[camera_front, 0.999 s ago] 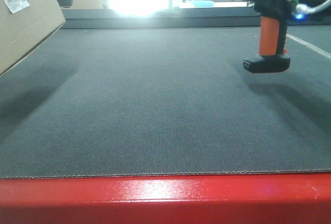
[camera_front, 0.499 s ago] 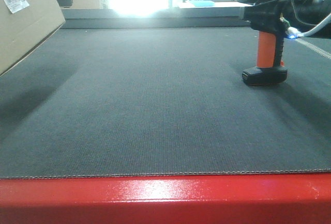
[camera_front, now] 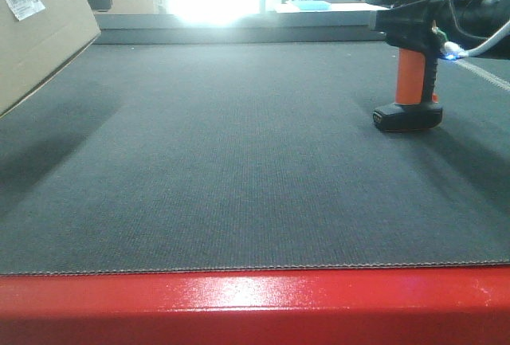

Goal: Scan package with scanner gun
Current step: 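Lower the scanner gun upright onto the belt and open the right gripper, then set the box down, open the left gripper and withdraw both grippers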

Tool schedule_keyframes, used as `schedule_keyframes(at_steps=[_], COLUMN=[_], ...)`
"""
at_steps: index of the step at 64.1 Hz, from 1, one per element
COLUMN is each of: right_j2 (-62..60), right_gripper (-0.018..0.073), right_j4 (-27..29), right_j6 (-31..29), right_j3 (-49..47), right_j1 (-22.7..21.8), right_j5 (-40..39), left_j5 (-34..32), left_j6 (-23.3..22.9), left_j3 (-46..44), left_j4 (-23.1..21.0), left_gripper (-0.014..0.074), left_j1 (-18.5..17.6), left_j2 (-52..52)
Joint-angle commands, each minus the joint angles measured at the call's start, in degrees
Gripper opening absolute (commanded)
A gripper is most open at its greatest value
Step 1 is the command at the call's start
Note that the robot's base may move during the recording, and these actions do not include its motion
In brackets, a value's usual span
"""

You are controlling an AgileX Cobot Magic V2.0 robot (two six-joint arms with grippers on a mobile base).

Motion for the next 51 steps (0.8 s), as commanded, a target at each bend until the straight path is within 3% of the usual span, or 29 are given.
schedule_keyframes(at_steps=[1,7,12,26,51], right_j2=[-0.48,-0.48,-0.48,-0.72,-6.39], right_gripper=[0.0164,0.0442,0.058,0.0568,0.0568], right_j4=[-0.45,-0.45,-0.45,-0.45,-0.45], right_j6=[0.03,0.03,0.03,0.03,-3.82], right_j3=[-0.31,-0.31,-0.31,-0.31,-0.31], right_j1=[0.0,0.0,0.0,-0.11,-1.28], right_j5=[-0.88,-0.14,-0.01,3.17,18.18], left_j5=[-0.55,-0.55,-0.55,-0.55,-0.55], left_j6=[-0.39,-0.39,-0.39,-0.39,-0.39], left_j3=[-0.14,-0.14,-0.14,-0.14,-0.14], left_j4=[-0.34,-0.34,-0.34,-0.34,-0.34], left_gripper=[-0.0111,-0.0111,-0.0111,-0.0111,-0.0111], left_j1=[-0.33,-0.33,-0.33,-0.33,-0.33], left_j2=[-0.84,-0.84,-0.84,-0.84,-0.84])
